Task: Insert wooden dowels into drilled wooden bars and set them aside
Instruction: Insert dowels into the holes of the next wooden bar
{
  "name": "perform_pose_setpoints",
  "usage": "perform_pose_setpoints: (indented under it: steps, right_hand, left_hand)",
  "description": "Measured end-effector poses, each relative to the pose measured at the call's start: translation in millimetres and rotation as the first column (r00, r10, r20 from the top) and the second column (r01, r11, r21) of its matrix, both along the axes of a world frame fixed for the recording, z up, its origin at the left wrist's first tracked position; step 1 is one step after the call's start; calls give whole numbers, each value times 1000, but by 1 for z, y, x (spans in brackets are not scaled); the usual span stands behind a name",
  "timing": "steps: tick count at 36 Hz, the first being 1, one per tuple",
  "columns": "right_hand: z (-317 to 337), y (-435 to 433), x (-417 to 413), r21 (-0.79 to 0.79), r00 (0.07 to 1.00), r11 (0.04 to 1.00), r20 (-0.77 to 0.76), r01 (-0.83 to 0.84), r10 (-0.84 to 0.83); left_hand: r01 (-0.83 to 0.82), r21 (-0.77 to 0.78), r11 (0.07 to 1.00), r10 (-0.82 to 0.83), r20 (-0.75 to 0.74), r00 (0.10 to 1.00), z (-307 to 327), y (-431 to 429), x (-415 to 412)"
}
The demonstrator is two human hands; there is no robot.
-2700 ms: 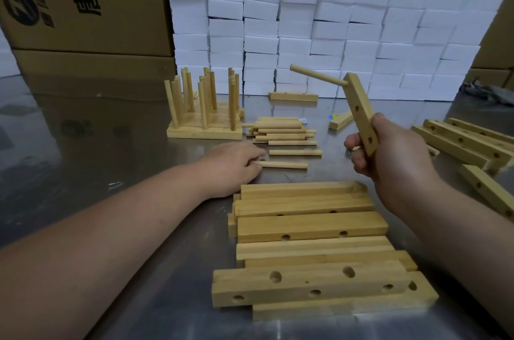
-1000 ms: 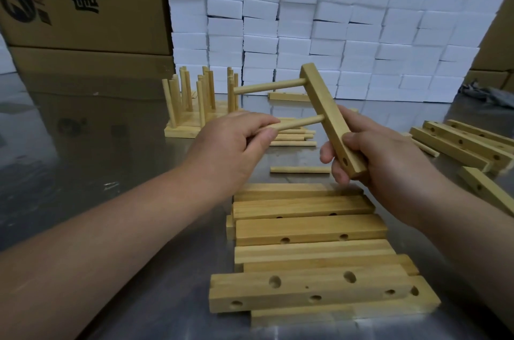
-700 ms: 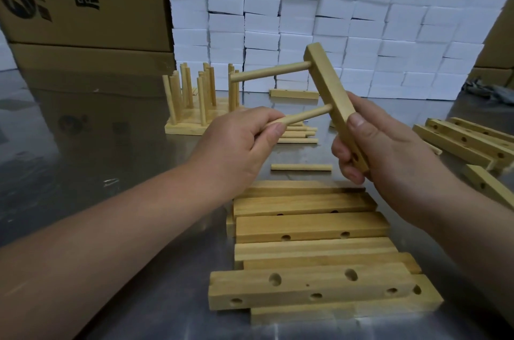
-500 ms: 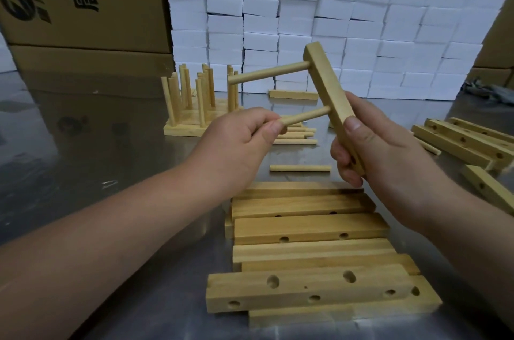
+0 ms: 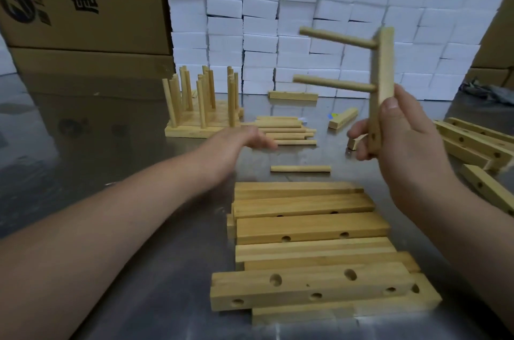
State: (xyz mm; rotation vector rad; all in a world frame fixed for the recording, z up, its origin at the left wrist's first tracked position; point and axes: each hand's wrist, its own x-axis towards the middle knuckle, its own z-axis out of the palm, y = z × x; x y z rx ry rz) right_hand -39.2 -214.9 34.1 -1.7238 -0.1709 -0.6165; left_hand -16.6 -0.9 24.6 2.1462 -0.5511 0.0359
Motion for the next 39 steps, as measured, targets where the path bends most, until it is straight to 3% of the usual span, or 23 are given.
perform_pose_setpoints:
  steps: [2, 8, 12, 19, 25, 32, 36, 39]
  right_hand:
    - [-2, -5, 4, 53, 998, 997, -35, 57, -56]
    - [-3, -3, 10, 131, 987, 987, -147, 91, -72]
    - [-3, -1, 8, 156, 985, 984, -161, 83, -58]
    - [-1, -2, 9, 171, 984, 981, -165, 94, -65]
    - [-1, -1, 8, 192, 985, 978, -162, 84, -53]
    - [-2, -1, 9, 191, 976, 980, -217, 45, -3]
    - [0, 2, 7, 175, 978, 985, -204, 3, 33]
    - [2, 4, 2, 94, 981, 996, -195, 1, 18]
  left_hand:
    - [54, 163, 985, -55, 0, 999, -6, 6, 3]
    - [189, 366, 911, -184, -51, 982, -8, 0, 15]
    - [163, 245, 956, -141, -104, 985, -8, 2, 18]
    - [72, 247, 966, -41, -125, 991, -8, 3, 20]
    - [-230, 311, 922, 215, 83, 973, -15, 6, 25]
    - [-234, 370, 899, 210, 103, 972, -16, 10, 28]
    - [-253, 148, 956, 227, 174, 958, 1, 3, 15]
    - [-169, 8, 986, 159, 299, 941, 17, -5, -3]
